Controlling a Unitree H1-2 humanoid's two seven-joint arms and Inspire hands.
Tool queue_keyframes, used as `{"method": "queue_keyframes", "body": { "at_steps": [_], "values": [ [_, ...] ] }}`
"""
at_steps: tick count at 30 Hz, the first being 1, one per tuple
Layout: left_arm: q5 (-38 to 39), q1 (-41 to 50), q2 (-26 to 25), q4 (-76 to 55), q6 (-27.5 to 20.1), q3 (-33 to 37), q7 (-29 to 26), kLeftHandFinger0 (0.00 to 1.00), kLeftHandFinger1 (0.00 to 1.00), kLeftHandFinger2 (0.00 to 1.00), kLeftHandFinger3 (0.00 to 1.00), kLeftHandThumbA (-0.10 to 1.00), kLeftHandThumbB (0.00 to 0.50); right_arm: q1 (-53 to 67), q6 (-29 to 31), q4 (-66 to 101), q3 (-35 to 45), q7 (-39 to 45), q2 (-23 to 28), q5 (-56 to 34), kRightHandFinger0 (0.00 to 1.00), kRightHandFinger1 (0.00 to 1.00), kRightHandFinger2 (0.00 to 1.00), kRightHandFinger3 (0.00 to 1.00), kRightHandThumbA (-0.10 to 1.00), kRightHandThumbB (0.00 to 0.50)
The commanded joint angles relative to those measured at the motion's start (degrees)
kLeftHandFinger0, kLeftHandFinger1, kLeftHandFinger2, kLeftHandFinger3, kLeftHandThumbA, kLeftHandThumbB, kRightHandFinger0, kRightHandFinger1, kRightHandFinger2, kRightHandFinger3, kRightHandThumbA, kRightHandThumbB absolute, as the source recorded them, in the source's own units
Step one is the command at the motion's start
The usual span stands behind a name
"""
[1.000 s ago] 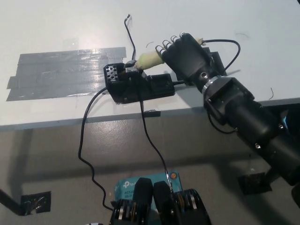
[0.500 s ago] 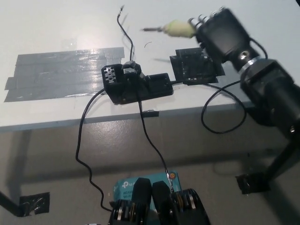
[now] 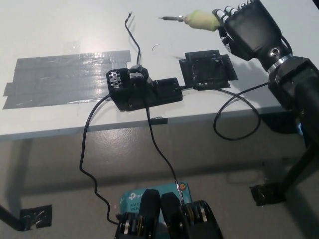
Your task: The robot uses its right hand to grab the soldering gun kept on the middle of the table and pulls it out of its base and keep it on the right side of the base
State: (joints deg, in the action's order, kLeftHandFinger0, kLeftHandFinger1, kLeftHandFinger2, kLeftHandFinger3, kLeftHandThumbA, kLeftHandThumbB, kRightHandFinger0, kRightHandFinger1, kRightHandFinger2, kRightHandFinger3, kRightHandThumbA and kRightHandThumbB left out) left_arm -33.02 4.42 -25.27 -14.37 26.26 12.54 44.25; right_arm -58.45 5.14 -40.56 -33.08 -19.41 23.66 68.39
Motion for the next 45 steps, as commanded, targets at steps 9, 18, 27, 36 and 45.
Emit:
{"method": "queue_keyframes", "body": {
  "at_steps": [9, 18, 27, 36, 45],
  "values": [
    [-0.59, 0.56, -1.02, -1.53, 0.66, 0.36, 0.47, 0.89, 0.96, 1.00, 1.00, 0.84, 0.212, 3.54, -13.44, 7.07, 3.59, 34.57, -1.79, -7.58, 0.00, 0.18, 0.37, 0.57, -0.10, 0.059],
    [-1.10, -0.22, -1.01, -1.82, 0.66, 0.56, 1.27, 0.91, 0.97, 1.00, 1.00, 0.82, 0.184, 6.95, -17.51, 6.19, 5.37, 34.51, -4.56, -7.80, 0.05, 0.31, 0.54, 0.71, -0.06, 0.038],
    [-1.82, 0.06, -0.16, -1.75, 0.66, -0.40, 2.17, 0.88, 0.94, 1.00, 1.00, 0.78, 0.195, 6.44, -21.24, 6.10, 3.88, 39.56, -4.71, -5.55, 1.00, 1.00, 1.00, 1.00, 0.63, 0.073],
    [-1.69, 0.71, -0.10, -1.63, 0.66, -0.78, 2.46, 0.88, 0.93, 1.00, 1.00, 0.78, 0.205, 5.50, -25.12, 8.71, 4.04, 43.67, -4.21, -5.56, 1.00, 1.00, 1.00, 1.00, 0.91, 0.271],
    [-1.60, 1.03, -0.49, -1.34, 0.66, -0.61, 2.09, 0.88, 0.95, 1.00, 1.00, 0.80, 0.217, 5.07, -25.53, 11.90, 5.04, 46.20, -3.65, -7.01, 1.00, 1.00, 1.00, 1.00, 1.00, 0.386]
  ]
}}
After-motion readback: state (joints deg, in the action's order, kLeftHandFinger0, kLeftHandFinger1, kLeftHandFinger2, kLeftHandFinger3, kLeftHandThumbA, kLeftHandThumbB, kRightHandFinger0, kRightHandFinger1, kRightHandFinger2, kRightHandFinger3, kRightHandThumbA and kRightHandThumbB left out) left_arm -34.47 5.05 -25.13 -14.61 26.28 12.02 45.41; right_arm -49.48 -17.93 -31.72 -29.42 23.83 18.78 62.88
